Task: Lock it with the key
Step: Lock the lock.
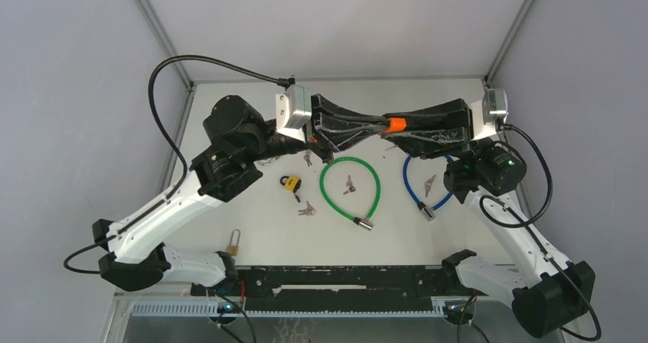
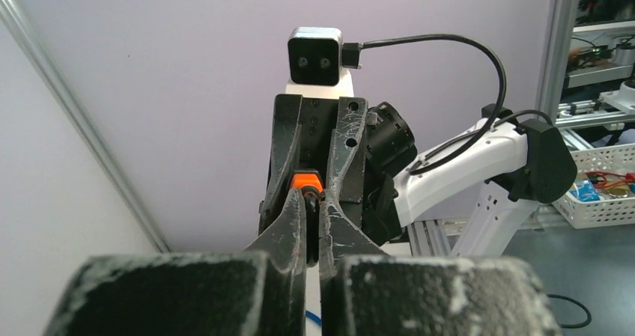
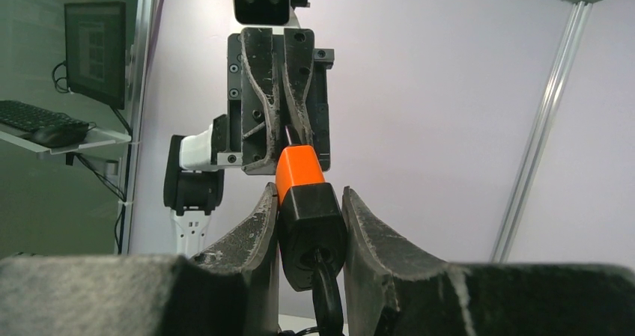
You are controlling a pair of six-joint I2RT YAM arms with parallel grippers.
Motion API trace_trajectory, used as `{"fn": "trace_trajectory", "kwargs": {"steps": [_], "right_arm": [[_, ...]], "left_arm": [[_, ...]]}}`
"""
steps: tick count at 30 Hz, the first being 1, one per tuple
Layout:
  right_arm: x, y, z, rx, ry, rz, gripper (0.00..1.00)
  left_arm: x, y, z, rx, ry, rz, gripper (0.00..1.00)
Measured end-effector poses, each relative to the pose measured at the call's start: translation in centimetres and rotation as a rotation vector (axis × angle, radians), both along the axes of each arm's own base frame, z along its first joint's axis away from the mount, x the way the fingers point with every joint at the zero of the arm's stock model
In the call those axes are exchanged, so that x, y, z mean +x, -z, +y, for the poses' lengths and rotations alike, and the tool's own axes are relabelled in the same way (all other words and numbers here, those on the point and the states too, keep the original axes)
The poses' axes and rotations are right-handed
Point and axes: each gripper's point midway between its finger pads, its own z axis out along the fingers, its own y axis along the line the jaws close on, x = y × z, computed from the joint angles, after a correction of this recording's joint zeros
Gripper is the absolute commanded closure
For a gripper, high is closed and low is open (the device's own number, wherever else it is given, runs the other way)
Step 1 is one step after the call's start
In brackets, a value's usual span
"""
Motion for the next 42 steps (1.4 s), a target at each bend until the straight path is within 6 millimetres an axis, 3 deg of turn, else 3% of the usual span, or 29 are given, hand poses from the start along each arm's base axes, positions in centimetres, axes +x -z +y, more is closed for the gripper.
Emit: {"fn": "trace_trajectory", "kwargs": {"steps": [4,17,28,34,36,39,42], "right_arm": [[-0.4,0.4,0.2,-0.06,0.007,0.005,1.0],[-0.5,4.2,0.2,-0.283,0.121,0.064,1.0],[-0.8,3.0,-0.1,-0.277,0.125,0.041,1.0],[0.5,5.9,0.3,-0.367,0.154,0.128,1.0],[0.6,7.1,0.3,-0.397,0.161,0.153,1.0],[1.2,9.1,0.2,-0.437,0.185,0.193,1.0],[2.2,11.1,0.2,-0.468,0.218,0.24,1.0]], "left_arm": [[-0.1,0.4,0.4,-0.029,0.035,-0.012,1.0],[0.2,3.4,0.6,0.074,0.05,-0.081,1.0],[0.0,2.2,0.4,-0.076,0.114,0.011,1.0],[2.0,4.3,1.0,0.062,0.057,0.008,0.99],[2.3,5.4,1.1,0.113,0.056,0.02,0.89],[2.9,7.0,1.7,0.186,0.047,0.039,0.65],[3.6,9.6,1.9,0.28,0.037,0.085,0.45]]}}
